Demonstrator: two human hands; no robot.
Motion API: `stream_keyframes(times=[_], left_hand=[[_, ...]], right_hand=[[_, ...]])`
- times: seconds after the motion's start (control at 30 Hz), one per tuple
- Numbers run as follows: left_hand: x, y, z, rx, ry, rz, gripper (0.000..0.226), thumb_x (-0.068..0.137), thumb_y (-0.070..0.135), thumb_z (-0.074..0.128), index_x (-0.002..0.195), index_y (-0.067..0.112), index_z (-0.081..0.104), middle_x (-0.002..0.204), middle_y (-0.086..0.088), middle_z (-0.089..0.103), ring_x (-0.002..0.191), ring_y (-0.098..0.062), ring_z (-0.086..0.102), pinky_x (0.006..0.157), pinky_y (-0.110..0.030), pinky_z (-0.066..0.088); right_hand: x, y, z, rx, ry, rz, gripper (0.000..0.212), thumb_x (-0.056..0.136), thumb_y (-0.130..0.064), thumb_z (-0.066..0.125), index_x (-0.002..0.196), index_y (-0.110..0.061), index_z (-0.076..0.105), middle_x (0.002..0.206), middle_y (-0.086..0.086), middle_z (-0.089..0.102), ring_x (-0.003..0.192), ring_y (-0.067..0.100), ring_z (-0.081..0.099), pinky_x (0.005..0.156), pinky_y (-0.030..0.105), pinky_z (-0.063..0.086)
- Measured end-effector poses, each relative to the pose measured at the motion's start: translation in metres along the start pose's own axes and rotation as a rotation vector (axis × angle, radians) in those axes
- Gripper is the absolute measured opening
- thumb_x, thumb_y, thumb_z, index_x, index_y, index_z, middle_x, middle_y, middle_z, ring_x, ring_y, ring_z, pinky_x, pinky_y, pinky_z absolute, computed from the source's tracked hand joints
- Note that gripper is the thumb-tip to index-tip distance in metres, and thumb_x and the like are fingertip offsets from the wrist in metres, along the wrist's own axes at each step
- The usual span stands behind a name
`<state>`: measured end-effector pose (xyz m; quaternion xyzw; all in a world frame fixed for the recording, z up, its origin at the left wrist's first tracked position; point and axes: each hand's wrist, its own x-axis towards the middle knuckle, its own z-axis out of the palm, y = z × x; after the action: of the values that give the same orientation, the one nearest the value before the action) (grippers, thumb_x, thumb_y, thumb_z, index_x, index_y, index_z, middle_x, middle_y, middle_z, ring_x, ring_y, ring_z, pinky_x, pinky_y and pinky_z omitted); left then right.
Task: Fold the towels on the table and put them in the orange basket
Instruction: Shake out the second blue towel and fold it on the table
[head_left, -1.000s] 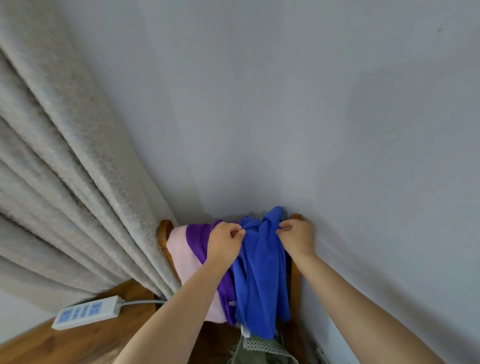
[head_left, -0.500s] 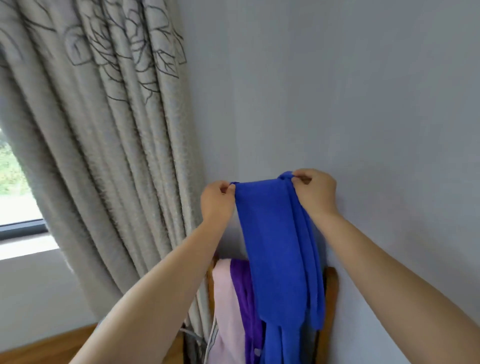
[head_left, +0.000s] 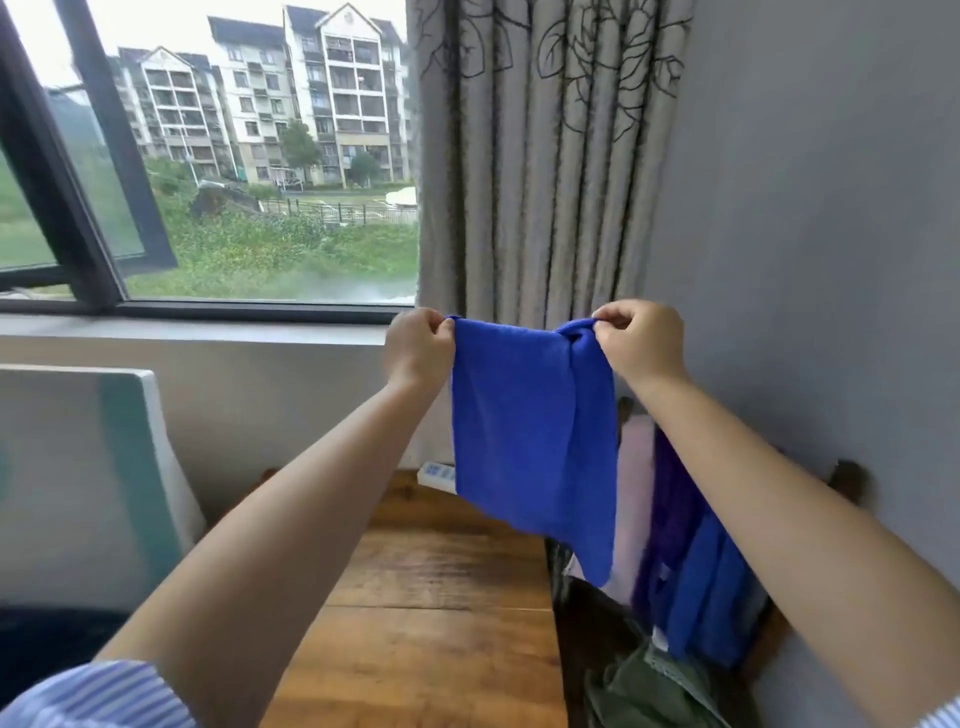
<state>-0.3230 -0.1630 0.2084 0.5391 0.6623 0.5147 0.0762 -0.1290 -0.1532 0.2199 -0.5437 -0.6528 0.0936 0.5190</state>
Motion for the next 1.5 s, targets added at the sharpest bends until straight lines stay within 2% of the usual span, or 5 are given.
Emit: stream_keyframes(times=[0.37, 0.53, 0.67, 0.9, 1.5], left_hand=[[-0.117, -0.204, -0.106, 0.302, -0.184, -0.351, 0.026, 0.092, 0.013, 0.044, 0.097, 0.001, 0.066, 0.106, -0.016, 0.066, 0.103, -0.03, 0.057, 0.08, -0.031, 0.042], [-0.189, -0.279, -0.119, 0.399, -0.385, -0.643, 0.035, 0.085, 0.003, 0.041, 0.051, 0.009, 0.044, 0.057, -0.009, 0.047, 0.071, -0.031, 0.043, 0.049, -0.03, 0.027], [-0.24, -0.324, -0.114, 0.404, -0.486, -0.882, 0.025, 0.085, 0.003, 0.043, 0.078, 0.004, 0.066, 0.093, -0.02, 0.065, 0.093, -0.035, 0.058, 0.072, -0.032, 0.044], [-0.307, -0.359, -0.098, 0.395, -0.653, -1.091, 0.024, 0.079, 0.001, 0.039, 0.062, 0.004, 0.055, 0.078, -0.018, 0.064, 0.086, -0.038, 0.058, 0.065, -0.033, 0.041], [-0.298, -0.365, -0.076, 0.348, -0.322, -1.067, 0.02, 0.091, 0.015, 0.049, 0.096, 0.004, 0.065, 0.101, -0.013, 0.067, 0.098, -0.029, 0.059, 0.079, -0.029, 0.044]], right_hand=[[-0.193, -0.005, 0.152, -0.088, -0.377, 0.037, 0.019, 0.079, 0.003, 0.054, 0.089, 0.002, 0.07, 0.094, 0.021, 0.069, 0.091, 0.035, 0.061, 0.073, 0.025, 0.035], [-0.288, 0.024, 0.193, -0.175, -0.592, 0.044, 0.019, 0.082, 0.0, 0.051, 0.093, 0.001, 0.067, 0.097, 0.019, 0.066, 0.093, 0.033, 0.059, 0.075, 0.032, 0.04], [-0.352, 0.057, 0.211, -0.259, -0.818, 0.053, 0.022, 0.085, 0.001, 0.048, 0.097, 0.003, 0.066, 0.099, 0.021, 0.065, 0.096, 0.031, 0.06, 0.078, 0.035, 0.04], [-0.413, 0.099, 0.213, -0.354, -1.122, 0.066, 0.02, 0.088, -0.005, 0.047, 0.096, 0.003, 0.063, 0.093, 0.016, 0.06, 0.095, 0.03, 0.056, 0.077, 0.032, 0.037], [-0.35, 0.083, 0.281, -0.037, -1.121, 0.266, 0.016, 0.084, -0.008, 0.056, 0.097, -0.003, 0.064, 0.094, 0.013, 0.069, 0.092, 0.027, 0.06, 0.076, 0.03, 0.042]])
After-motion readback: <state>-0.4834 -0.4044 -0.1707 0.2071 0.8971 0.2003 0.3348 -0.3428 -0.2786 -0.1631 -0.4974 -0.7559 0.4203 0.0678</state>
